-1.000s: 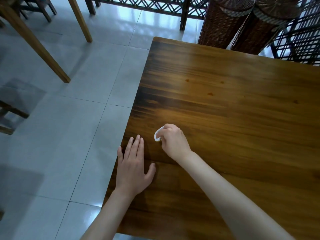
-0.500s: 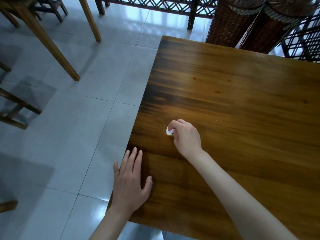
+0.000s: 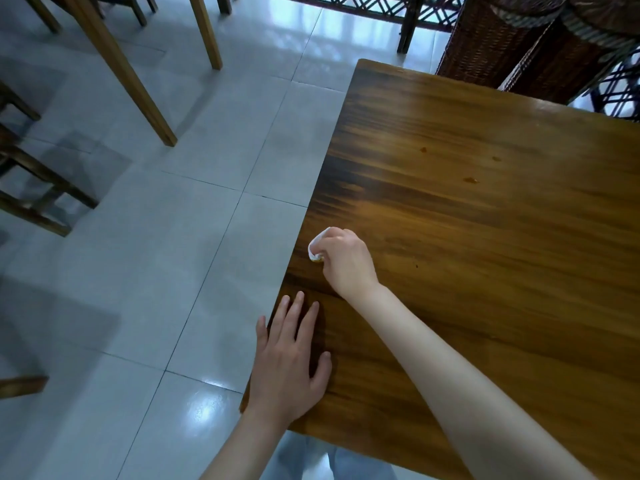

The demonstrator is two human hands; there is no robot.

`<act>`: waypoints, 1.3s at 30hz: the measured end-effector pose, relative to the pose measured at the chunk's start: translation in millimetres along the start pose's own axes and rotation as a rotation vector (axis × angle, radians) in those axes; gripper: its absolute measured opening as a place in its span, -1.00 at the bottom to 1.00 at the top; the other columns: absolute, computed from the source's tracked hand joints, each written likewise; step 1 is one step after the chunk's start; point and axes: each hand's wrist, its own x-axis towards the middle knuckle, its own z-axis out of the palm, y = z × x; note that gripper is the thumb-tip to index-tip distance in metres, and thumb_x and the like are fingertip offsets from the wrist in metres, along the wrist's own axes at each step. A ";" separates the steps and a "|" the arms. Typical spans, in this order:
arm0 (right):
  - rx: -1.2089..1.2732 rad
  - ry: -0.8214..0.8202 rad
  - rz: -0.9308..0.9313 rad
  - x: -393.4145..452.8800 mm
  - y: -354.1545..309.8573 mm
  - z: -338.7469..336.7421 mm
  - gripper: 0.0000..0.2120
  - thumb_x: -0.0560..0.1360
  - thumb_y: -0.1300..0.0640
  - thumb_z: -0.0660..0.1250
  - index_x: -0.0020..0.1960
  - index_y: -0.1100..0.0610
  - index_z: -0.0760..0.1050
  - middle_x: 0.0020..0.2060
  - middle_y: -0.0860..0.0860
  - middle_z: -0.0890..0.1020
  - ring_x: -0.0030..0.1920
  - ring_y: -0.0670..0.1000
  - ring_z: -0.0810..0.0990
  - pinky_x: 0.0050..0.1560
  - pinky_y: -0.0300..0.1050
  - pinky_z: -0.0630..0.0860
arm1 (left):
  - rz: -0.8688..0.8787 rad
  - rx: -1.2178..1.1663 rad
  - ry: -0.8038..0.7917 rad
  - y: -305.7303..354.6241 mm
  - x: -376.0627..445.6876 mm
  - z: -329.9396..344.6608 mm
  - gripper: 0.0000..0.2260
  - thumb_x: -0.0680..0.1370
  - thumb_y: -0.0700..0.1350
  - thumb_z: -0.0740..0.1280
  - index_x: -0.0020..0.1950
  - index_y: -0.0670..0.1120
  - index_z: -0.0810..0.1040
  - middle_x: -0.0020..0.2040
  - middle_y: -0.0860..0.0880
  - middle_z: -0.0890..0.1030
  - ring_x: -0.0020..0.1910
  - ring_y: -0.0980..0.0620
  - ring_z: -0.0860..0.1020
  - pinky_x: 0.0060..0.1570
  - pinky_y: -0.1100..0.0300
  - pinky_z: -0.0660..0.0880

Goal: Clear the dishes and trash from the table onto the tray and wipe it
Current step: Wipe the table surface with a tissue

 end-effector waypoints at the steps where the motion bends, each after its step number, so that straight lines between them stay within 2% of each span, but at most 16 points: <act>1: -0.007 -0.008 -0.019 -2.1 1.4 0.0 -0.80 0.48 0.34 0.30 0.03 0.17 0.63 0.02 0.04 0.61 0.01 -0.01 0.53 0.00 -0.21 0.54 | -0.001 -0.003 0.003 -0.1 -0.3 0.1 -0.47 0.48 0.17 0.13 0.39 -0.03 0.40 0.42 -0.08 0.38 0.40 -0.13 0.33 0.33 -0.16 0.07; 8: -0.056 -0.119 -0.108 -41.7 27.0 -16.0 -0.82 0.45 0.36 0.33 -0.05 0.17 0.65 -0.07 0.02 0.63 -0.04 -0.05 0.51 -0.06 -0.21 0.54 | -0.006 -0.006 -0.013 0.0 -1.9 -1.5 -0.46 0.47 0.16 0.11 0.39 -0.02 0.38 0.42 -0.07 0.37 0.41 -0.12 0.31 0.33 -0.15 0.08; 12: 0.014 -0.004 -0.021 -48.6 38.1 -29.6 -0.85 0.42 0.36 0.33 -0.20 0.18 0.65 -0.17 0.02 0.64 -0.09 -0.07 0.51 -0.09 -0.26 0.50 | -0.011 0.013 -0.036 0.8 0.0 -1.9 -0.45 0.46 0.18 0.12 0.39 -0.02 0.39 0.42 -0.07 0.38 0.40 -0.13 0.33 0.33 -0.15 0.10; 15: 0.017 0.032 0.032 -48.4 38.9 -28.7 -0.88 0.43 0.26 0.32 -0.22 0.15 0.61 -0.24 -0.02 0.62 -0.09 -0.07 0.47 -0.16 -0.28 0.44 | -0.010 0.020 -0.036 0.9 0.1 -0.6 -0.45 0.46 0.18 0.14 0.40 -0.02 0.38 0.42 -0.07 0.38 0.40 -0.13 0.32 0.34 -0.14 0.09; 18: -0.023 0.114 0.087 -47.3 36.2 -21.9 -0.98 0.42 0.18 0.39 -0.15 0.13 0.57 -0.20 -0.01 0.62 -0.05 -0.06 0.48 -0.18 -0.29 0.42 | -0.010 0.022 -0.032 0.2 0.1 0.1 -0.45 0.46 0.18 0.13 0.40 -0.02 0.37 0.42 -0.07 0.37 0.41 -0.12 0.32 0.34 -0.14 0.08; 20: -0.058 0.157 0.145 -48.6 35.9 -16.6 -0.89 0.41 0.15 0.43 -0.09 0.14 0.59 -0.13 0.02 0.60 -0.04 -0.06 0.47 -0.18 -0.31 0.38 | -0.007 0.023 -0.025 0.4 0.3 0.4 -0.45 0.47 0.18 0.13 0.40 -0.02 0.38 0.42 -0.08 0.37 0.41 -0.12 0.32 0.34 -0.13 0.09; 23: -0.103 0.156 0.185 -54.6 33.3 -11.3 -0.89 0.42 0.15 0.43 -0.08 0.17 0.63 -0.11 0.06 0.60 -0.06 -0.03 0.48 -0.19 -0.31 0.39 | -0.006 0.023 -0.022 0.8 0.0 0.2 -0.45 0.47 0.17 0.12 0.40 -0.03 0.38 0.42 -0.08 0.37 0.41 -0.12 0.31 0.34 -0.13 0.09; 27: -0.129 0.133 0.099 -60.4 28.5 -8.6 -0.92 0.46 0.22 0.38 -0.09 0.19 0.64 -0.13 0.08 0.62 -0.12 -0.01 0.53 -0.19 -0.28 0.45 | -0.002 0.018 -0.014 1.2 -0.9 -0.7 -0.45 0.47 0.16 0.13 0.40 -0.04 0.38 0.42 -0.09 0.37 0.41 -0.13 0.31 0.33 -0.13 0.09; 34: -0.154 0.044 0.006 -63.4 25.9 -7.1 -0.89 0.42 0.32 0.40 -0.06 0.22 0.61 -0.11 0.10 0.62 -0.11 0.03 0.57 -0.14 -0.17 0.55 | -0.003 -0.001 -0.007 3.2 -1.1 -2.4 -0.45 0.47 0.15 0.12 0.40 -0.06 0.39 0.42 -0.10 0.37 0.41 -0.14 0.30 0.33 -0.15 0.09; 37: -0.152 -0.010 -0.036 -58.3 29.8 -11.1 -0.88 0.48 0.30 0.30 -0.05 0.18 0.59 -0.11 0.07 0.60 -0.12 0.00 0.53 -0.13 -0.20 0.55 | -0.004 0.002 -0.009 3.4 -0.8 -2.2 -0.45 0.47 0.15 0.12 0.40 -0.06 0.39 0.42 -0.10 0.37 0.42 -0.14 0.30 0.34 -0.15 0.10; 39: -0.119 0.009 -0.022 -55.9 32.2 -16.0 -0.88 0.48 0.30 0.29 -0.07 0.16 0.58 -0.16 0.03 0.57 -0.16 -0.03 0.51 -0.19 -0.25 0.51 | -0.002 0.000 -0.006 3.5 -0.5 -3.0 -0.45 0.47 0.15 0.12 0.39 -0.06 0.39 0.42 -0.10 0.36 0.42 -0.14 0.30 0.34 -0.15 0.09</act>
